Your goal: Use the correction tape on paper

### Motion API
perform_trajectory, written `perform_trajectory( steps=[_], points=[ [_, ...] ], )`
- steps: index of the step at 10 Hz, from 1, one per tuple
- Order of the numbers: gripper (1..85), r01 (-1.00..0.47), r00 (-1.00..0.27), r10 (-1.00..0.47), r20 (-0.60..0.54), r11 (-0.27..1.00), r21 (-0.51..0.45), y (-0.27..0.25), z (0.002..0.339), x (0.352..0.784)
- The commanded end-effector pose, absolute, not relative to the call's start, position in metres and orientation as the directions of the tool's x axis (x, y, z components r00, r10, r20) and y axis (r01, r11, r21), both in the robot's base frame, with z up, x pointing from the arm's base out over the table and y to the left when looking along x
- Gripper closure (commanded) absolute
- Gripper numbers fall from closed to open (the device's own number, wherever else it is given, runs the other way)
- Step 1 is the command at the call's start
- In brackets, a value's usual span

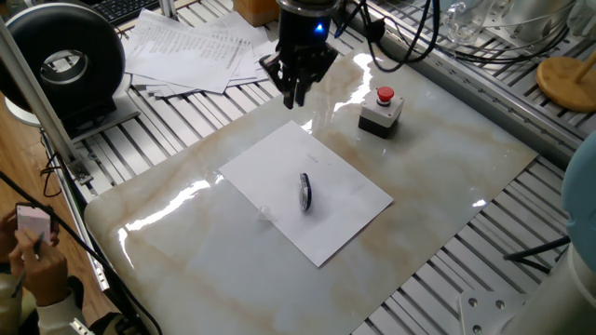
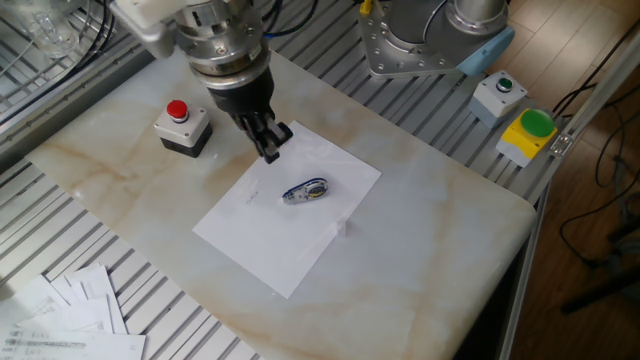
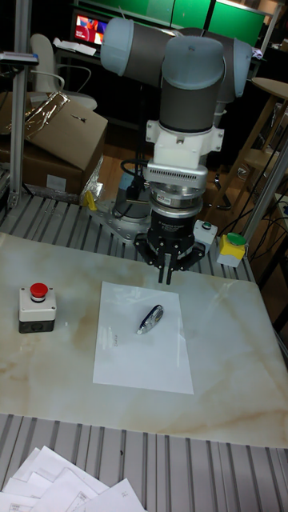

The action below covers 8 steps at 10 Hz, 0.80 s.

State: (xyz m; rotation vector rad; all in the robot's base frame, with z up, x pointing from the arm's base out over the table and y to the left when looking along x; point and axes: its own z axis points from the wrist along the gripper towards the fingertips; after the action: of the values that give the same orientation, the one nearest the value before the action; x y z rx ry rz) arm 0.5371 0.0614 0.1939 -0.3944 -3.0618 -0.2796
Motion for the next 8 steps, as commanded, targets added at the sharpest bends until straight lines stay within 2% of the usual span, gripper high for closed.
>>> perform_trajectory(
  steps=[1,3,4,6,8],
  points=[
    [84.7,0.364,-0.93,0.367,-0.008,0.925,0.112,0.061,0.203,0.545],
    [84.7,0.362,-0.918,0.362,-0.159,0.932,0.032,0.043,0.215,0.553],
    [84.7,0.346,-0.917,0.349,-0.193,0.937,0.049,0.049,0.22,0.555],
    [84.7,0.311,-0.918,0.326,-0.225,0.945,0.1,0.07,0.226,0.557],
    [84.7,0.273,-0.93,0.284,-0.232,0.959,0.08,0.081,0.214,0.545]
  ],
)
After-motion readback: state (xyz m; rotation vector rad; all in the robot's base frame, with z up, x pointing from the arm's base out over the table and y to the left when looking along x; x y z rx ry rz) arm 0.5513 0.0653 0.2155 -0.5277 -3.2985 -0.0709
